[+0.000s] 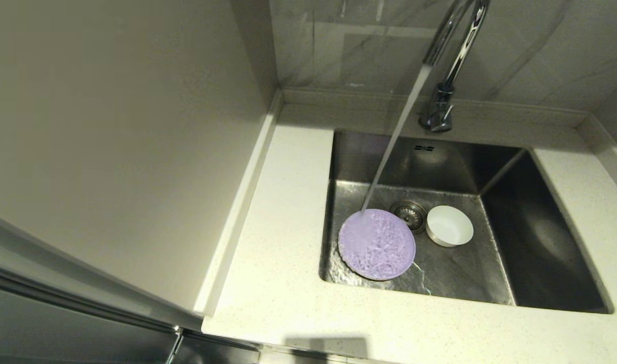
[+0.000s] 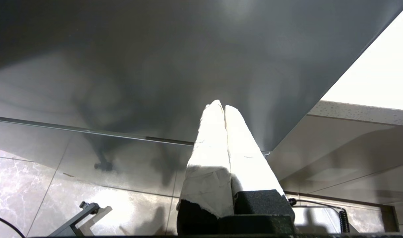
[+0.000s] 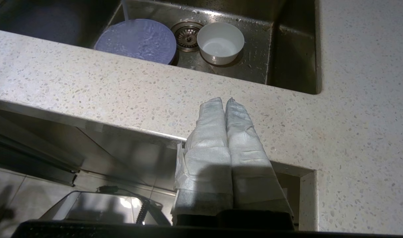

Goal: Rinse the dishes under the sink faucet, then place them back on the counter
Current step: Wait for the water to rinse the bowl

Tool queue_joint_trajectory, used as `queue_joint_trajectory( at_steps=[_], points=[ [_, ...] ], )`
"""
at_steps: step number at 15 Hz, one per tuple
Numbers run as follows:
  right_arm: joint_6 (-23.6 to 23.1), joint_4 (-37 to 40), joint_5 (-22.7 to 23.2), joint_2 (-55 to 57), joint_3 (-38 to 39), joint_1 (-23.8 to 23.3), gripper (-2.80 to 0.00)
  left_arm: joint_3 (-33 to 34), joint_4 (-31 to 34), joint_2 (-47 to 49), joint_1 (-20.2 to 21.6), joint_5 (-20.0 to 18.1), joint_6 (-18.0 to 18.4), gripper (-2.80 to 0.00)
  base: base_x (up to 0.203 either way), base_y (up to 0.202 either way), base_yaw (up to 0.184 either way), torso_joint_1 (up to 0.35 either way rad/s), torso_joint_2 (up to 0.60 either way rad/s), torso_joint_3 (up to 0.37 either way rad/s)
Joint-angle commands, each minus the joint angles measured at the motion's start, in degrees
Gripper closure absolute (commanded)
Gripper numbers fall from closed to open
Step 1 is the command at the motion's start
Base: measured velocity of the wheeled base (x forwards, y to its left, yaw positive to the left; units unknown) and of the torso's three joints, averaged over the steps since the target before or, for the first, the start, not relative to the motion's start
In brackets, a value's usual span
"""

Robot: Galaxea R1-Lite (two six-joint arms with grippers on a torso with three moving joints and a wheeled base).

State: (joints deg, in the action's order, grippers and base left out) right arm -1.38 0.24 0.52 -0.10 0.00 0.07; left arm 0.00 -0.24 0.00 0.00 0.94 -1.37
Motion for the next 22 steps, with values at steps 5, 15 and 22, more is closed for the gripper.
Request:
queue_joint_trajectory(
  at_steps=[5, 15, 22],
  points=[
    [-2.31, -0.07, 0.44, 0.10, 0.00, 0.01, 0.00, 0.00, -0.02, -0.09, 0.00, 0.03, -0.04, 0.00, 0.000, 0.000, 0.000, 0.000, 0.00, 0.000],
    [2.41, 0.02, -0.96, 0.10, -0.09, 0.01, 0.00, 0.00, -0.02, -0.09, 0.00, 0.03, -0.04, 0.00, 0.000, 0.000, 0.000, 0.000, 0.00, 0.000],
    [2.43, 0.02, -1.05, 0.10, -0.09, 0.01, 0.00, 0.00, -0.02, -0.09, 0.00, 0.03, -0.04, 0.00, 0.000, 0.000, 0.000, 0.000, 0.00, 0.000]
  ],
)
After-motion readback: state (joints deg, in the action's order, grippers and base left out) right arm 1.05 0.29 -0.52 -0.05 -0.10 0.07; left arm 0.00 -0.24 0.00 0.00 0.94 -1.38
